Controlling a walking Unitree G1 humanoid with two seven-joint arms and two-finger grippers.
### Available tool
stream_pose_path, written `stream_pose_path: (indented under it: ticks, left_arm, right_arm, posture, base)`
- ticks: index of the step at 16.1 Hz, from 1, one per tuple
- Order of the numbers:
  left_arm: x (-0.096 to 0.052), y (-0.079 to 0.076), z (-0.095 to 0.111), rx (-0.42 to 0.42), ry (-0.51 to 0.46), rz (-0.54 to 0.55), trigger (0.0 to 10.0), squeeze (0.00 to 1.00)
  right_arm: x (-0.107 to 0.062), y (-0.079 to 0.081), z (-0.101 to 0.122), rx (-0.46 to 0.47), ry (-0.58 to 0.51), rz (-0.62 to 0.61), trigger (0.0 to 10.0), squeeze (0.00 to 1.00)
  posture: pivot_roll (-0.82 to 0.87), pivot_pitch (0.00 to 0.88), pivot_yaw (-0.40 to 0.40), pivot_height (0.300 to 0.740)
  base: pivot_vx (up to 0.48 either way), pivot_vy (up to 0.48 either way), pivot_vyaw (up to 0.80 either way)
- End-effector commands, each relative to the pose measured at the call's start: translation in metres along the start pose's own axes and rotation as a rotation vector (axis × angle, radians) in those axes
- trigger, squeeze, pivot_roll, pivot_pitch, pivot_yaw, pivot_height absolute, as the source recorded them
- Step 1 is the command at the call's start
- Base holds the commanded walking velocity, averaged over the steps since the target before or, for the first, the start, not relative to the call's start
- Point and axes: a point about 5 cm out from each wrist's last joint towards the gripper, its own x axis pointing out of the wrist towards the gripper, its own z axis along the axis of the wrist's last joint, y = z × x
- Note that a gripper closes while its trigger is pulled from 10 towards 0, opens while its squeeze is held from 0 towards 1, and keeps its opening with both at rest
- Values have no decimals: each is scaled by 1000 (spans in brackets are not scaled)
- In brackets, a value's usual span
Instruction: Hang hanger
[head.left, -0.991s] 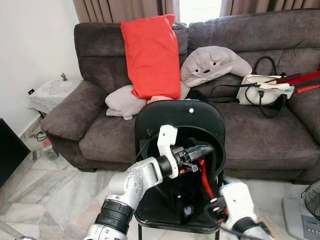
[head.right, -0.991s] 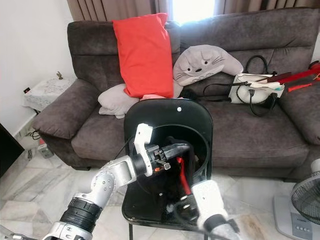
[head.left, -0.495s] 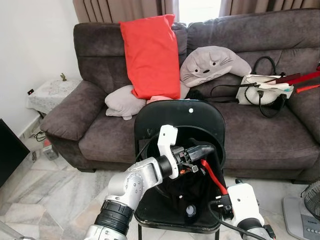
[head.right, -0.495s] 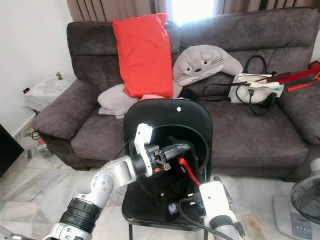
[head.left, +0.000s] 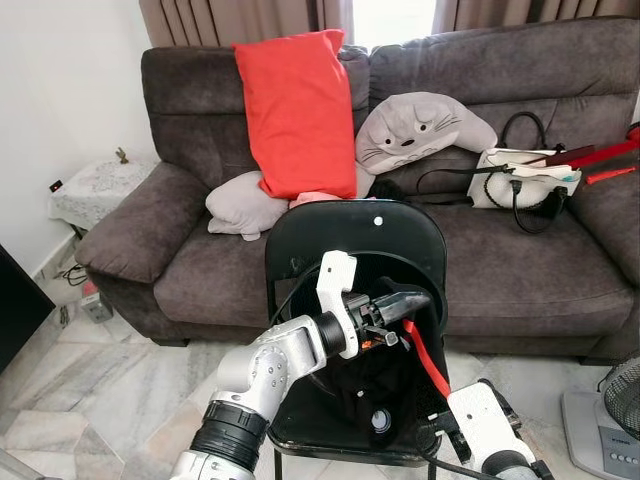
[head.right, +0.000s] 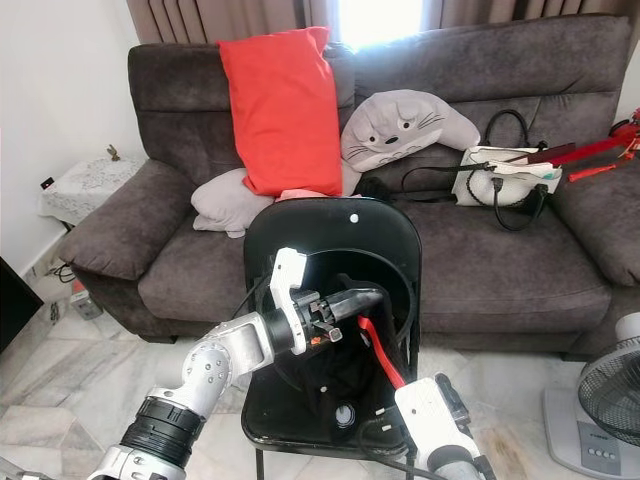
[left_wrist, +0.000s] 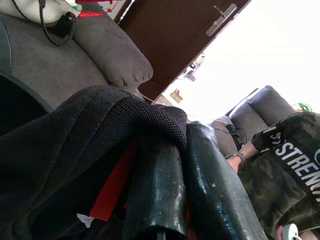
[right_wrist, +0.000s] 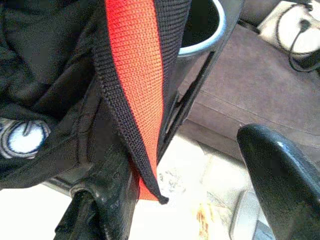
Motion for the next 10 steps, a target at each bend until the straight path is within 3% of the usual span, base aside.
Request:
stream_pose_path:
  ticks: [1,3,5,8,10]
  left_arm:
    - [-2,-3,6,17,-24,-15,0,0]
    - [-2,-2,7,18,-25,-11,0,0]
    - [-2,-2,6,17,-27,-10,0,0]
    - [-2,-2,6,17,-25,-9,0,0]
    - [-2,-2,6,18,-26,-7,0,0]
  right_arm:
    - [3,-5,15,0,-94,-50,10000,0]
    - [2,-20,38,18,-235,-151,10000,0]
    - [0,-23,50,-12,-324,-177,10000,0]
    - [4,-17,43,-8,-288,-149,10000,0]
    - [7,-7,37,24,-269,-65,10000,0]
  posture:
    - [-240,0,133,740]
    - [-238,0,132,740]
    - [-238,0,132,740]
    - [-236,0,134,740]
    - [-234,0,136,740]
  base:
    - [0,0,0]
    - [0,0,0]
    - [0,0,0]
    - [0,0,0]
    - [0,0,0]
